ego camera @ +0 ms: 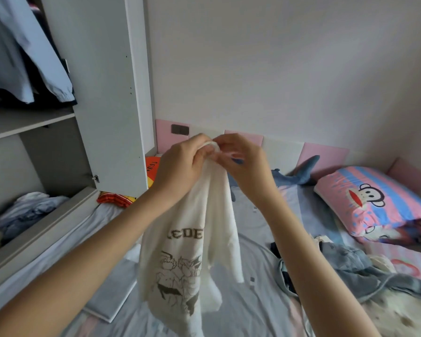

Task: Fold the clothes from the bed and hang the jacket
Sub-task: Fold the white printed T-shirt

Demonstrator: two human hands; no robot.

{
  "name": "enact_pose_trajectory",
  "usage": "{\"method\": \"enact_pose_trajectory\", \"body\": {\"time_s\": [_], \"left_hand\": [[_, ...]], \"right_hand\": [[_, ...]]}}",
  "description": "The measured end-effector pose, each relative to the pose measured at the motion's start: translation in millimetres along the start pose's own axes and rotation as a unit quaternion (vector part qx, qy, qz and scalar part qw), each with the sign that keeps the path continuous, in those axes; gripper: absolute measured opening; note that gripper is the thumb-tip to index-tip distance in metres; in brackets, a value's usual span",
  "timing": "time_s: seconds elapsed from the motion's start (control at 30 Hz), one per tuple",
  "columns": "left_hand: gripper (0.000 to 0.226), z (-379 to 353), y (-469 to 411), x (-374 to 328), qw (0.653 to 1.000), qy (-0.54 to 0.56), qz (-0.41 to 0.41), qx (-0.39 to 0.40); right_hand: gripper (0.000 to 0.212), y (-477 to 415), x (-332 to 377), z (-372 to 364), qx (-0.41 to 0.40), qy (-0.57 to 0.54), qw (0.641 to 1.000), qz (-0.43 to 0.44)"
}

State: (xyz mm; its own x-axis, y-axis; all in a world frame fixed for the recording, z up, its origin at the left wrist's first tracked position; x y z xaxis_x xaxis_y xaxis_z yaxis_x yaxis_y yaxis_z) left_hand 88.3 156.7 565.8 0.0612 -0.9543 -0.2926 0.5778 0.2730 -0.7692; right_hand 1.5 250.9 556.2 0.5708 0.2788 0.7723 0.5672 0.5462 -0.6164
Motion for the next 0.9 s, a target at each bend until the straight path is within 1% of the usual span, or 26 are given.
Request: {"method": "enact_pose_trajectory", "body": {"time_s": [0.07, 0.13, 0.23, 0.33, 0.4, 0.5, 0.6, 0.7, 0.77, 0.83, 0.9], "left_hand": [[0.031, 0.1, -0.1, 4.8, 1.000, 0.024, 0.017, 0.006], [0.031, 2.5, -3.5, 8.7, 0.999, 0.033, 0.024, 0.006], [0.027, 7.9, -7.9, 13.3, 0.999, 0.047, 0.021, 0.006], [0.024, 11.5, -9.1, 19.7, 0.998, 0.051, 0.024, 0.012], [0.023, 14.2, -8.1, 24.6, 0.999, 0.043, 0.024, 0.018], [0.015, 17.7, -7.2, 26.3, 0.998, 0.050, 0.019, 0.018], [0.023, 23.1, -7.2, 22.2, 0.998, 0.057, -0.009, 0.014], [0.019, 17.6, -4.6, 24.4, 0.996, 0.064, -0.025, 0.052], [0.024, 14.7, -1.6, 32.4, 0.995, 0.074, -0.014, 0.072], [0.031, 15.1, 1.3, 35.9, 0.996, 0.039, -0.012, 0.079], [0.031, 16.0, 3.4, 31.1, 0.996, -0.009, -0.030, 0.079]], "right_hand": [[0.013, -0.3, 2.2, -4.0, -0.002, -0.019, 1.000, 0.016], [0.008, 0.0, 3.6, -2.3, -0.028, -0.022, 0.999, 0.028], [0.013, 0.0, 1.9, -7.7, -0.054, 0.018, 0.998, 0.023], [0.013, -1.5, 3.9, -16.3, -0.049, 0.039, 0.997, 0.035], [0.013, -2.8, 5.6, -20.3, -0.034, 0.051, 0.997, 0.051], [0.012, -5.3, 11.3, -28.8, 0.006, 0.112, 0.990, 0.091], [0.014, -6.9, 18.0, -33.0, 0.026, 0.144, 0.982, 0.121], [0.015, -7.0, 24.2, -28.1, 0.036, 0.205, 0.968, 0.137], [0.016, -4.1, 31.5, -30.7, 0.065, 0.255, 0.950, 0.166], [0.020, -0.4, 36.2, -36.6, 0.105, 0.285, 0.933, 0.191], [0.023, 1.0, 39.2, -40.6, 0.141, 0.284, 0.927, 0.202]]}}
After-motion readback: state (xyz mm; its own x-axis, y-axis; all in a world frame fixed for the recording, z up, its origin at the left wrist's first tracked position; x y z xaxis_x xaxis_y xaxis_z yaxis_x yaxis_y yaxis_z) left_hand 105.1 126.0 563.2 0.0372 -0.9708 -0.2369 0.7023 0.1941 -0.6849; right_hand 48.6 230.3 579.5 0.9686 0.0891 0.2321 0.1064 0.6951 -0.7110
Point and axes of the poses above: each hand's wrist, its own y-axis away from the middle knuckle, its own z-axis out of the back of the hand, x = y × z, the point moved 10 cm from there along -y, towards the middle knuckle, and after that the axes turned 15 degrees about -y, right-handed, at the moved point
